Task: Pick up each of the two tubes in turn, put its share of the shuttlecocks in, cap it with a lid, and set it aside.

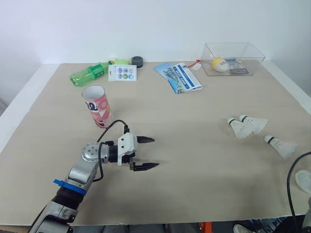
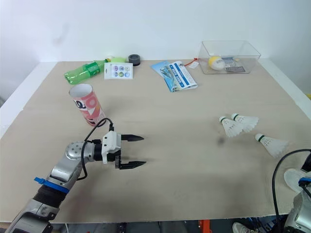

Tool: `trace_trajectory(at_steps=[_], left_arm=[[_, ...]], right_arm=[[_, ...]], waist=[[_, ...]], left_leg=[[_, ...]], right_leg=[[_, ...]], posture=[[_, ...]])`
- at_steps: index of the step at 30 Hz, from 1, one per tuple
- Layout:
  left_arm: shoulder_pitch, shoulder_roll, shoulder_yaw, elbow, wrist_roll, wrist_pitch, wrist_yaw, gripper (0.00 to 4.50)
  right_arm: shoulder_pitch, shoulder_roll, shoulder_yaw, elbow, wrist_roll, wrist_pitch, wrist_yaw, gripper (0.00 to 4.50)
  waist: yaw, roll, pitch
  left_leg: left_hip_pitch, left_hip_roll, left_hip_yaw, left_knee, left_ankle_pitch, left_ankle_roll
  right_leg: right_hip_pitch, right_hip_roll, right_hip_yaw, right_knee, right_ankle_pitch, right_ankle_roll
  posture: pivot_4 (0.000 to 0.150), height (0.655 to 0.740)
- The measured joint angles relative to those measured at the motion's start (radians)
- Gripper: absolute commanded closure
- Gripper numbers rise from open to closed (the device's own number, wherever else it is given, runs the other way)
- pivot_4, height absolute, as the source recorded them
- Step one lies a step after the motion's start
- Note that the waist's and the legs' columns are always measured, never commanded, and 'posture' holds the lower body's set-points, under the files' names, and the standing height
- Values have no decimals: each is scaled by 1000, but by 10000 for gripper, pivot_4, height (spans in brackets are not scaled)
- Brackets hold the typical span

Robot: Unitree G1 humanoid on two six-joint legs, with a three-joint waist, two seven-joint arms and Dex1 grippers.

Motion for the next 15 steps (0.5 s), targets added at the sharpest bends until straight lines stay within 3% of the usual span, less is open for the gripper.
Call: trace_trajectory(at_steps=[10,15], left_arm=[[-3,-4,-6,-8,-5,13,-7,0],[2,-1,-28,-109,-99,131,-73,0]], right_arm=[[-12,16,-33,99,110,-3,-17,7955],[-71,-31,-50,230,146,-43,1,7955]], waist=[[0,0,0],[-2,0,0]], left_leg=[[0,0,0,0,0,0],[0,0,0,1,0,0]], right_leg=[[0,0,0,0,0,0],[1,0,0,0,0,0]], posture=[[1500,7400],[1500,7400]])
